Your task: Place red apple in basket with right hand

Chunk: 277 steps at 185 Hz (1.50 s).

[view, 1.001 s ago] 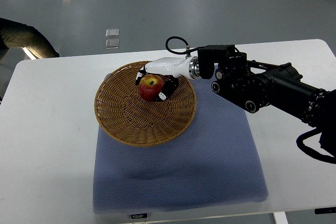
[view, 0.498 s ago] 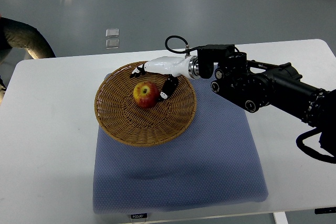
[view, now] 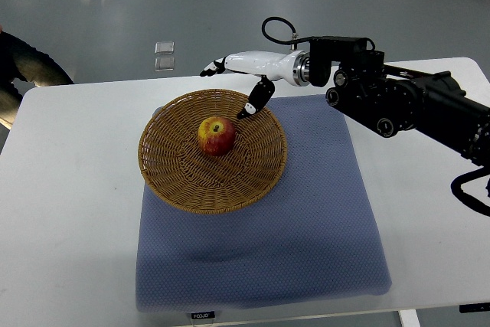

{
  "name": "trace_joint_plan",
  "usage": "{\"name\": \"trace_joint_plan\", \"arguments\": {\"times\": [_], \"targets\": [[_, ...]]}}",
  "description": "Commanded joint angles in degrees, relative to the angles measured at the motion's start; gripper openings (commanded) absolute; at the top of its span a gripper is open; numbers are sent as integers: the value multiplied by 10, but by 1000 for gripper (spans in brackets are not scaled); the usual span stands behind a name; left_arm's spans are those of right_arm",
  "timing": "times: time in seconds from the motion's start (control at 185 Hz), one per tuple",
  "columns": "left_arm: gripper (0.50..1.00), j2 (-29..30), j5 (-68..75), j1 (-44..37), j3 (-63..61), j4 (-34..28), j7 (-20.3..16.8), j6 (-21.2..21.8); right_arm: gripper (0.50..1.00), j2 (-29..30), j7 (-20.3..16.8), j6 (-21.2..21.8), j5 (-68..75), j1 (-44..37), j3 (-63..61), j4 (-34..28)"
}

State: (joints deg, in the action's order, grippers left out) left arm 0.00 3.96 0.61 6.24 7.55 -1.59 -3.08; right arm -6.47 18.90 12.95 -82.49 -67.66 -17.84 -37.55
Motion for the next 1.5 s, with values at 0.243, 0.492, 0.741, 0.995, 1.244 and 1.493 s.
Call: {"name": "trace_joint_plan", "arguments": {"times": [0.243,0.492,0.741,0.995,1.244,1.493], "targets": [[1000,0,0,0,0,-1,0,0,913,-75,15,1,362,57,0,11],[1000,0,0,0,0,0,0,0,913,-78,28,1,573,122,-58,18],[1000,0,0,0,0,-1,0,0,913,-59,25,0,685,184,-192,26],[1000,0,0,0,0,0,0,0,913,-17,23,-22,761,209,-207,25],[1000,0,0,0,0,-1,0,0,915,-5,16,-23,871,216,-206,29],[1000,0,0,0,0,0,0,0,921,5,23,-23,872,216,-207,85]]}}
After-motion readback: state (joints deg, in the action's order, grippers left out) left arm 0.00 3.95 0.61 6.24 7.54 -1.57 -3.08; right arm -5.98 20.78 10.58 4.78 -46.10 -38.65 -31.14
